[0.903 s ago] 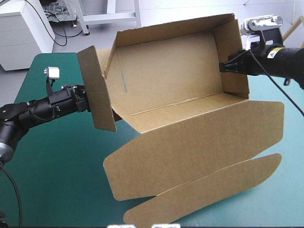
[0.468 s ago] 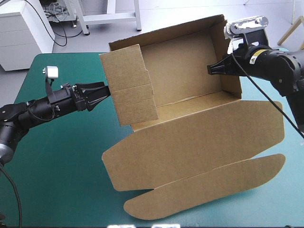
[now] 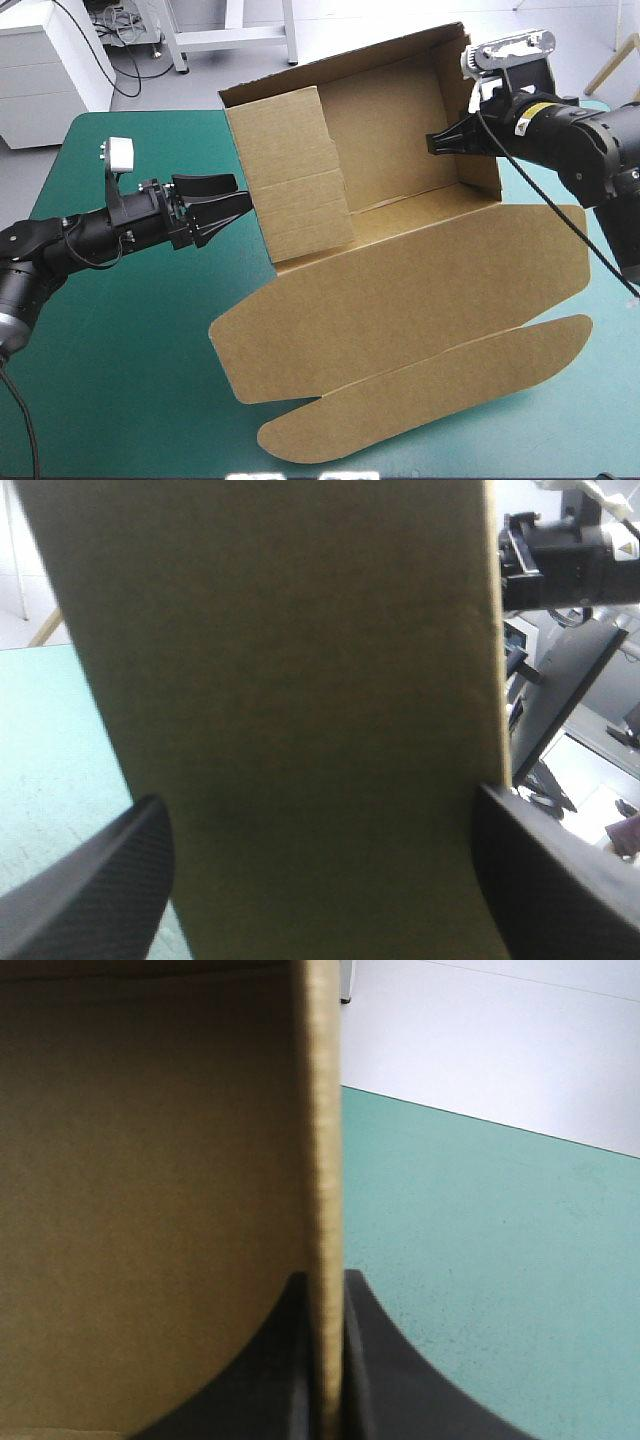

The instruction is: Fold the box

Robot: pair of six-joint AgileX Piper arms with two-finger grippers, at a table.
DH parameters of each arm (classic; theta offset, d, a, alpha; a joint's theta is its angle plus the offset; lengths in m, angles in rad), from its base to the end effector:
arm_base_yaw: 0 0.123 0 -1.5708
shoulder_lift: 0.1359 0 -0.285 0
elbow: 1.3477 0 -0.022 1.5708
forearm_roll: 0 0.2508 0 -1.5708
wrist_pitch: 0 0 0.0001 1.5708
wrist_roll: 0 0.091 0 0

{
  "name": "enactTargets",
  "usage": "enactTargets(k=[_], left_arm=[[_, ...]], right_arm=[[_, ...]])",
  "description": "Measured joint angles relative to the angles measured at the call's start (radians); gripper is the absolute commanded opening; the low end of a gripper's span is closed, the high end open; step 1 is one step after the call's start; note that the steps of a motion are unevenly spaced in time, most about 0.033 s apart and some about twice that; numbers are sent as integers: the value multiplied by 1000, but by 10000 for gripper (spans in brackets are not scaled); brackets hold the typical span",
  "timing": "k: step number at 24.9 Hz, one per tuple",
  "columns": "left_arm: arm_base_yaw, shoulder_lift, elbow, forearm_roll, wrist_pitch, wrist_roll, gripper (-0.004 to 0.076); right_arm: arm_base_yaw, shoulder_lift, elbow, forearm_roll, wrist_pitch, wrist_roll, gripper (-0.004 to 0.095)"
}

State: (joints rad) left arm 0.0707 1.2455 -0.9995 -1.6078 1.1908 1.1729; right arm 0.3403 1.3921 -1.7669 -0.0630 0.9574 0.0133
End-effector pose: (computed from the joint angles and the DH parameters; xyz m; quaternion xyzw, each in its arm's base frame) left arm 0.2366 -0.0679 0.3827 0.1978 0.6879 -0.5196 0.4666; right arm 0.2678 0.0899 0.4960 -0.1421 0.8466 0.0591 0.5094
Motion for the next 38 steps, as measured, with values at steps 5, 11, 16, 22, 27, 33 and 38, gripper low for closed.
enactTargets(k=[5, 11, 16, 22, 27, 33, 38], left_arm=[[-40, 0, -49, 5, 0, 0, 582], [-95, 0, -115, 132, -76, -75, 582], [-189, 0, -186, 287, -261, -209, 582], [-384, 25, -346, 675, -549, -526, 573], [-551, 150, -559, 1316, -534, -1067, 548], [-703, 253, -705, 1883, -447, -1580, 534], [-759, 260, -728, 2086, -422, -1786, 487]], right_arm=[[3, 0, 0, -7, -2, 10, -7], [3, 0, 0, -20, -6, 16, -6], [3, 0, 0, -34, -24, 27, -6], [3, 0, 0, -70, -61, 83, -5], [3, 0, 0, -123, -95, 132, -4], [8, 26, 0, -180, -130, 189, -4], [9, 45, 0, -186, -175, 221, -4]])
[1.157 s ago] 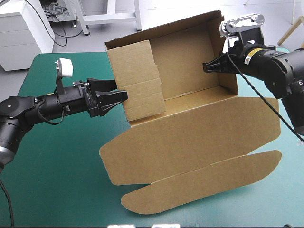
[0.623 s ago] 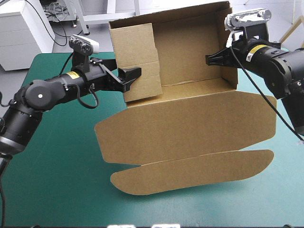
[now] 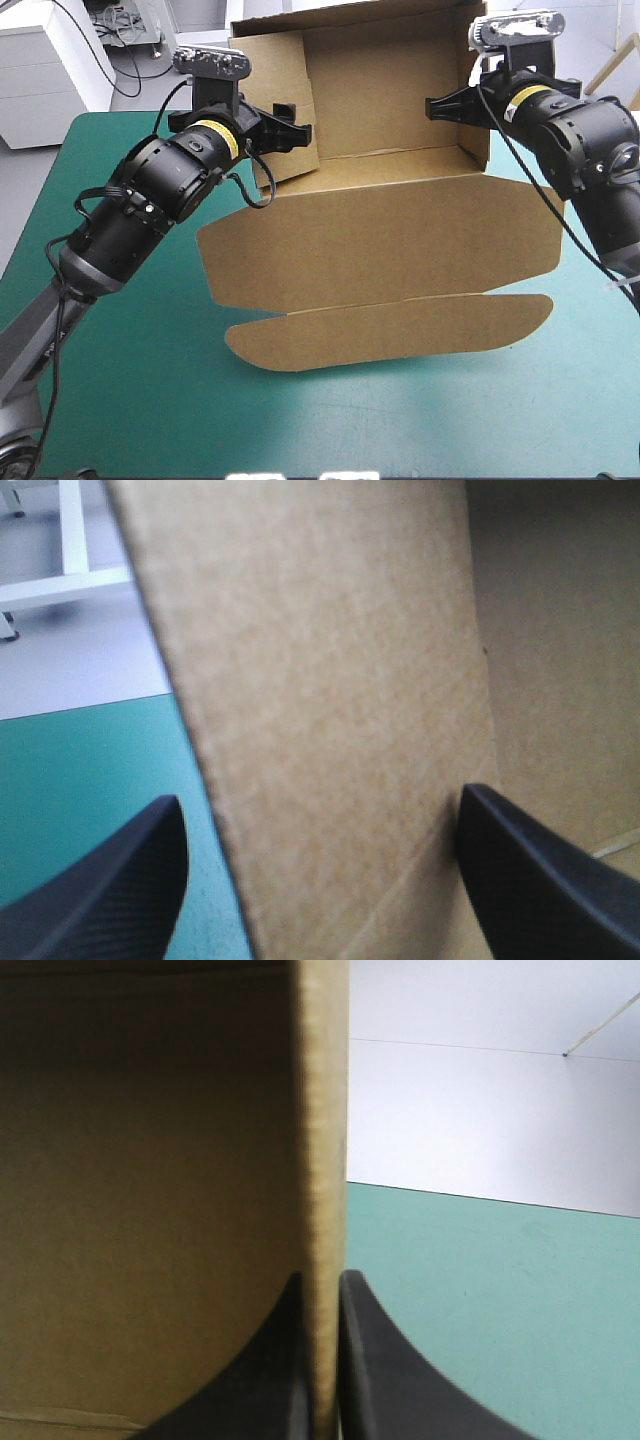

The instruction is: Fold the box

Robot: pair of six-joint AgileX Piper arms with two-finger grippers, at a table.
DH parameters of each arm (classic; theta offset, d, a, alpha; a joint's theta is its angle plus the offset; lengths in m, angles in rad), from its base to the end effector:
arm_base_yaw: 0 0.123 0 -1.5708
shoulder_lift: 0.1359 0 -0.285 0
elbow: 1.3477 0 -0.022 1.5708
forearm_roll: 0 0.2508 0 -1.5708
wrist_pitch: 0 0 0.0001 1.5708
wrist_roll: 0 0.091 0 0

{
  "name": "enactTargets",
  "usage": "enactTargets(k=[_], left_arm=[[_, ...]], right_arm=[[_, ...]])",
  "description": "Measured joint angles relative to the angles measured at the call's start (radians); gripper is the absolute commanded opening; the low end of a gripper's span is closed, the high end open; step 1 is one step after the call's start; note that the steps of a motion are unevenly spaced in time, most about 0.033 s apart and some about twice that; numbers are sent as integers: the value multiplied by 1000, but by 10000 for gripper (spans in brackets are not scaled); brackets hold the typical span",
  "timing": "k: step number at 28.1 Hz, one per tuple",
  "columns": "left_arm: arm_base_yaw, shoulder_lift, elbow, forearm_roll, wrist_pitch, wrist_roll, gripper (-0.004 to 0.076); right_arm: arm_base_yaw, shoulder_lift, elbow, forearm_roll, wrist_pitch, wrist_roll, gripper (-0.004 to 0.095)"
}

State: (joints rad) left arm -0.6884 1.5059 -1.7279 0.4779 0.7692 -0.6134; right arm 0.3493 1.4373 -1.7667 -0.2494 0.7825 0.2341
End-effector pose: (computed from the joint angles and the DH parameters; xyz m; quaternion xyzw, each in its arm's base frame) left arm 0.2747 -0.1883 0.4708 0.0886 0.8228 -0.1278 0.5466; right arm 0.2923 0.0896 0.4988 -0.0700 0.8149 0.0446 0.5737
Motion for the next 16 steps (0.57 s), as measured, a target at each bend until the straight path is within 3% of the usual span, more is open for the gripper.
enactTargets(k=[4, 7, 16], left_arm=[[-26, 0, -2, 81, 22, -89, 465], [-26, 0, -2, 81, 31, -112, 393], [-26, 0, -2, 44, 46, -125, 3]], right_arm=[[1, 6, 0, -4, -23, 4, -4], [1, 8, 0, -17, -28, 4, -4], [1, 13, 0, -41, -23, 10, -4]])
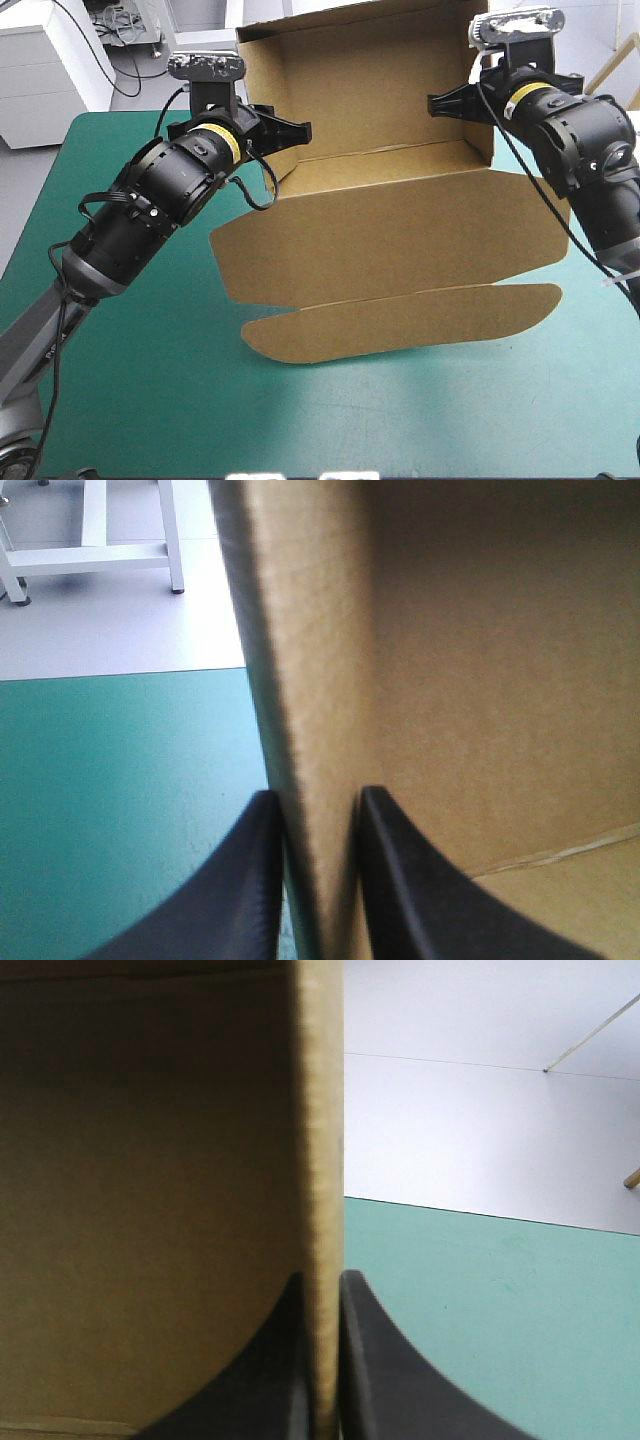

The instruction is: Fold the box

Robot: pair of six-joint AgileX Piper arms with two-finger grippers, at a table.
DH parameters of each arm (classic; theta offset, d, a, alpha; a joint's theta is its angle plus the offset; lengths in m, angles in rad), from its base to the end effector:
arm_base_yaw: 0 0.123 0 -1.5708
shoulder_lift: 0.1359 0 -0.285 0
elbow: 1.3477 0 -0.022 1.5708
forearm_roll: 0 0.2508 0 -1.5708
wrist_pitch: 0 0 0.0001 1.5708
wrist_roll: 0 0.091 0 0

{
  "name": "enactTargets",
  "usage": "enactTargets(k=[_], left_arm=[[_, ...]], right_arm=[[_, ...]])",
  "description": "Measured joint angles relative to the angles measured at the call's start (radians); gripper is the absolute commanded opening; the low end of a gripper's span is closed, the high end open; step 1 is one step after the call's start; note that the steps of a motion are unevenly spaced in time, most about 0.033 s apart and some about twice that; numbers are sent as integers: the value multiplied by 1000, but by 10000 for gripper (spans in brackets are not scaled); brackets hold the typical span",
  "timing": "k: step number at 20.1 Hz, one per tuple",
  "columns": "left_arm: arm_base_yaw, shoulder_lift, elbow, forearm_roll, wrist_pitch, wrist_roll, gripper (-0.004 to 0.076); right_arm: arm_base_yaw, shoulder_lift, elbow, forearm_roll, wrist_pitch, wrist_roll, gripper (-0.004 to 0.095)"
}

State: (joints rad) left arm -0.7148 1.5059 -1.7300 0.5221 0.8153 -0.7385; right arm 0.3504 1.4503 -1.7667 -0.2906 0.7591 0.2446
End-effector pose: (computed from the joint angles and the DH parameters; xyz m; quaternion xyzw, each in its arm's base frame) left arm 0.2703 -0.1908 0.4694 0.0470 0.8325 -0.1382 0.5344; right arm 0.2979 0.0898 0.4973 -0.0723 0.8097 0.0300 0.5817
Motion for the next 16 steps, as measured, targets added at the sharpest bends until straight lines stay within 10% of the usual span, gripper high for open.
enactTargets(k=[16], left_arm=[[88, 33, 0, -176, 124, 173, 4]], right_arm=[[0, 43, 1, 128, 199, -58, -4]])
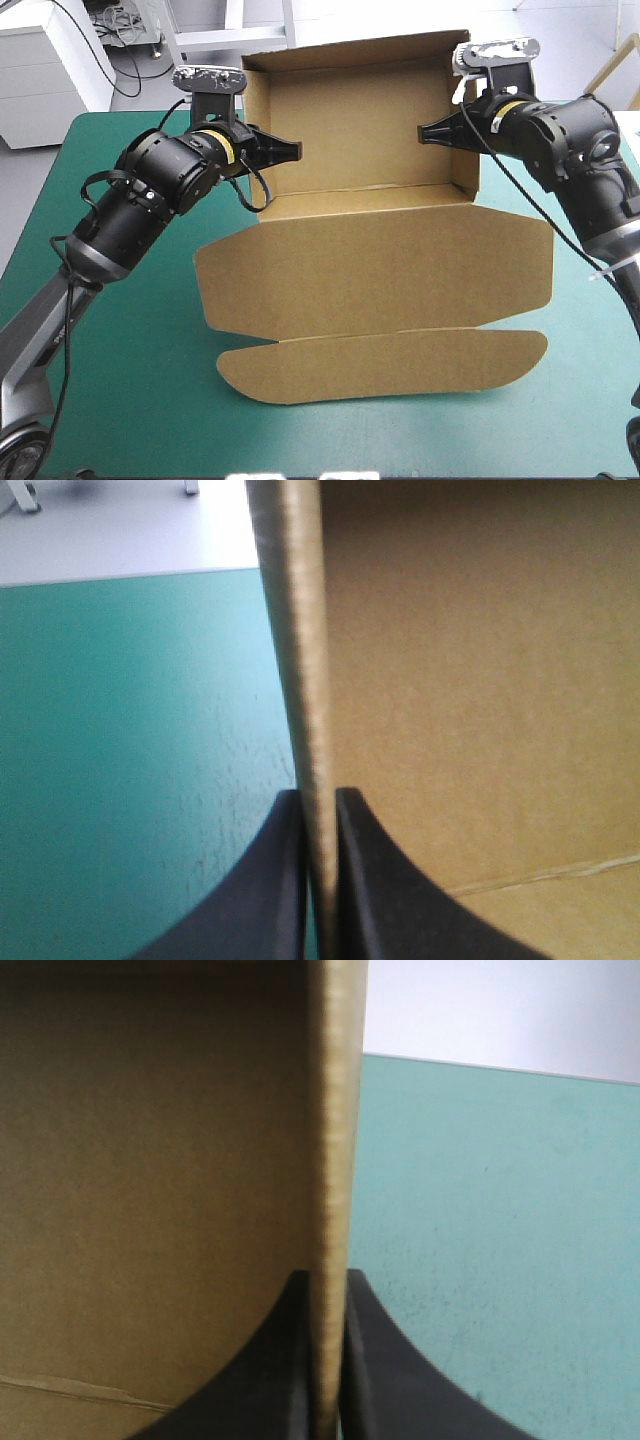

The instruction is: Fold the box

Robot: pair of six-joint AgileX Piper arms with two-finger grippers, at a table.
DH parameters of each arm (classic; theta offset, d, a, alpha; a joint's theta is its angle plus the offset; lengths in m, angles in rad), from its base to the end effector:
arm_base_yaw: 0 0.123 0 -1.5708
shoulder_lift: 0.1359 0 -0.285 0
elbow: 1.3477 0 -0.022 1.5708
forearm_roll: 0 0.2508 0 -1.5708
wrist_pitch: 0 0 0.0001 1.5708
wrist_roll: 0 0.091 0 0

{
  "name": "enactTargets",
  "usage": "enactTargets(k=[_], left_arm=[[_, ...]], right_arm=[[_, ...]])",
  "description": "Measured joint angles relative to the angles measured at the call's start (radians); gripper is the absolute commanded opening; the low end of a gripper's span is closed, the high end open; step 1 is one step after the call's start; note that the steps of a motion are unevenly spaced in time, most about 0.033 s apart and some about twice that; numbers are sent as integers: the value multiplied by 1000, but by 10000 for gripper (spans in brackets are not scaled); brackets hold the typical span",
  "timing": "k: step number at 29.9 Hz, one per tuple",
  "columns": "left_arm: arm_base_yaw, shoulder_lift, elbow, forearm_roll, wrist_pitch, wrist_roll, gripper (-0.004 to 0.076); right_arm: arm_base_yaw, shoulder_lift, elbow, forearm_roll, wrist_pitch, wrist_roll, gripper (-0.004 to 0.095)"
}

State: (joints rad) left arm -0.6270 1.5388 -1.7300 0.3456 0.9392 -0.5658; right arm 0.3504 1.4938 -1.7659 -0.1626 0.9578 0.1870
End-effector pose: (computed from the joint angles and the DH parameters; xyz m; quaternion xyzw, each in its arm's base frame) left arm 0.2861 -0.1765 0.4448 0.0573 0.8835 -0.1031 0.4532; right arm 0.3034 0.0980 0.4659 -0.0822 0.8774 0.0460 0.4704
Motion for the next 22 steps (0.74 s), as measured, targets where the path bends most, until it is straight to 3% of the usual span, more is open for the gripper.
enactTargets(k=[5, 22], left_arm=[[60, 48, 0, -131, 76, 107, 4], [75, 238, 0, -129, 147, 150, 4]], right_arm=[[0, 54, 0, 44, 73, -18, -4], [-3, 284, 0, 89, 160, -25, -5]])
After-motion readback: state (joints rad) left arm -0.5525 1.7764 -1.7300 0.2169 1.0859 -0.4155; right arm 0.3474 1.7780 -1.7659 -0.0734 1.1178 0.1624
